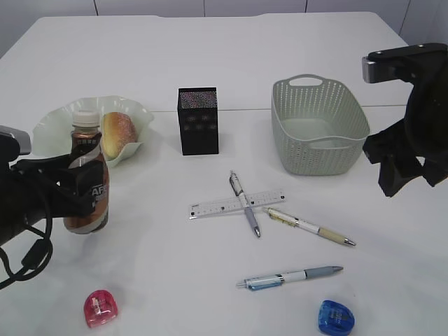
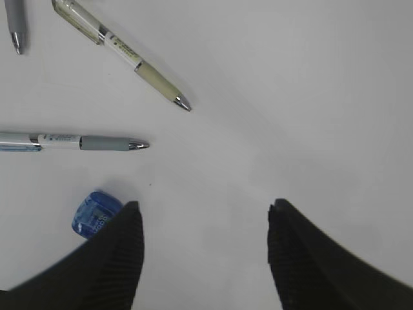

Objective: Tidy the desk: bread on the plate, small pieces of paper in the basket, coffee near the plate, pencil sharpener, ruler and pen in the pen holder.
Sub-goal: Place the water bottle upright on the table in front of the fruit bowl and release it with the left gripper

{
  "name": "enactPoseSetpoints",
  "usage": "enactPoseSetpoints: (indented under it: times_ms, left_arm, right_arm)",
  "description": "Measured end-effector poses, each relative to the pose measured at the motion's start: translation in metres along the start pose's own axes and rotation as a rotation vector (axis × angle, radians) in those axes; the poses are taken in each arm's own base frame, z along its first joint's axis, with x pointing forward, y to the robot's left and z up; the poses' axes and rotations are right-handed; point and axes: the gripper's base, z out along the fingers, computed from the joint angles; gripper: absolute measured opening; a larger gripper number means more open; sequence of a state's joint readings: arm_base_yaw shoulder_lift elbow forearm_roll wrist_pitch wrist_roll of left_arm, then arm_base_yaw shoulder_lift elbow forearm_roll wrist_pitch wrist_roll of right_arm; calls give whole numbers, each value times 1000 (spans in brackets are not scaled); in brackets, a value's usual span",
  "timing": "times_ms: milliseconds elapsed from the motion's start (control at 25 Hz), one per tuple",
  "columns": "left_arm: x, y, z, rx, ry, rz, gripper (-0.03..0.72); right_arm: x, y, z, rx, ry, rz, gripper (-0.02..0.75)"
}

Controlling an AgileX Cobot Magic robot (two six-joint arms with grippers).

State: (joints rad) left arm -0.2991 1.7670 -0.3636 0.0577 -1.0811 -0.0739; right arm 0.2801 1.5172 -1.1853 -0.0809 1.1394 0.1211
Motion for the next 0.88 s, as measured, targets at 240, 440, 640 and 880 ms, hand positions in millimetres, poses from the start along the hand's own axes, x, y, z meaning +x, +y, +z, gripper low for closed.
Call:
enactPoseSetpoints:
  times_ms: [240,440,640,880]
  left_arm:
    - [6,1,7,0,12,-1,342]
    - [19,2,25,2,48,-1,341]
    - [24,2,40,17,17,3,341]
    - [37,2,48,22,-25,-3,340]
  right_arm:
    - [0,0,0,0,2,0,447]
    - [0,0,0,0,2,0,447]
    - [0,0,0,0,2,0,447]
    - [-1,0,0,-1,-10,2,446]
